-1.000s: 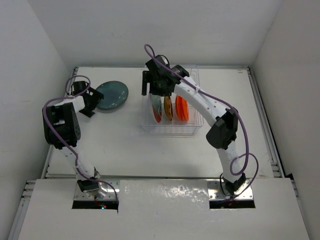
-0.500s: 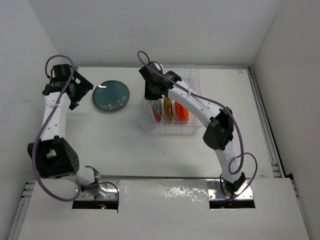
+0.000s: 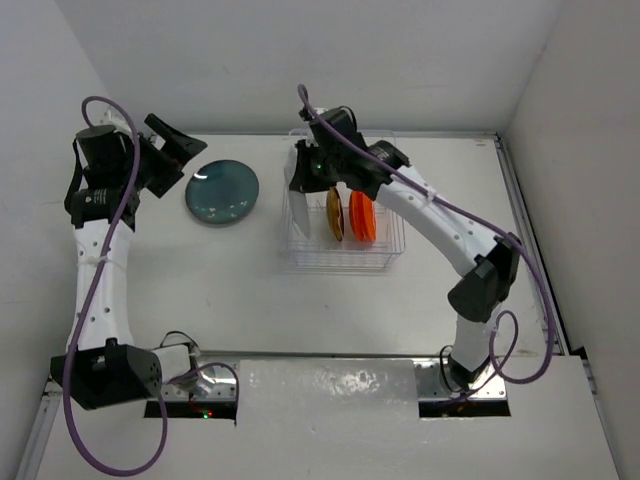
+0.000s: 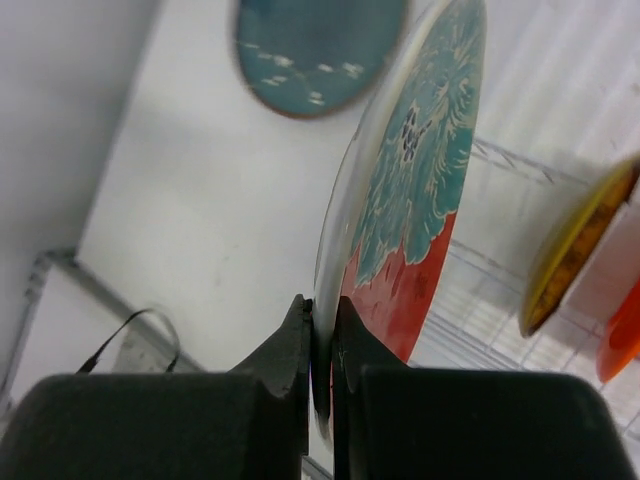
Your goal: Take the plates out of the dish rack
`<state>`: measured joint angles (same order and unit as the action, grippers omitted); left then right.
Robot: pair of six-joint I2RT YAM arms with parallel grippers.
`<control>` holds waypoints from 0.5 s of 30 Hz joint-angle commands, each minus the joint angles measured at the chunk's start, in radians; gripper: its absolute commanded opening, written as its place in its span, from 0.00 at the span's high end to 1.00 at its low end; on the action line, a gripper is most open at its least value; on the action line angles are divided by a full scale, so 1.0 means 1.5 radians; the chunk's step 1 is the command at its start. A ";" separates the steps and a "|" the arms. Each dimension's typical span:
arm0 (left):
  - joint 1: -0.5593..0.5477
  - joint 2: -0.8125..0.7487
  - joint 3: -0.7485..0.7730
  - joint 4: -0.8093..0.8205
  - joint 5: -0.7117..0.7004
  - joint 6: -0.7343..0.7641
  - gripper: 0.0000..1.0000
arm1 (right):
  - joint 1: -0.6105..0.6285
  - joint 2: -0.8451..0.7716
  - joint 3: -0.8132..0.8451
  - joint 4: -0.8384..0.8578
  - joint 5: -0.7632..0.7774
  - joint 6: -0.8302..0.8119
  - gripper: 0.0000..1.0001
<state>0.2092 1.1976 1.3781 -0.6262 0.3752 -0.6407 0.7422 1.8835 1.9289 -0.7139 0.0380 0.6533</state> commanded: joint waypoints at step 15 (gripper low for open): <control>-0.073 0.058 -0.086 0.137 0.231 -0.224 0.00 | 0.238 -0.103 0.129 -0.110 0.227 -0.696 1.00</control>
<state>0.1318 1.2778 1.2552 -0.4488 0.6758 -0.9398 1.0470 1.7527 2.1082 -1.0073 0.1349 -0.1593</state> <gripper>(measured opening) 0.999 0.024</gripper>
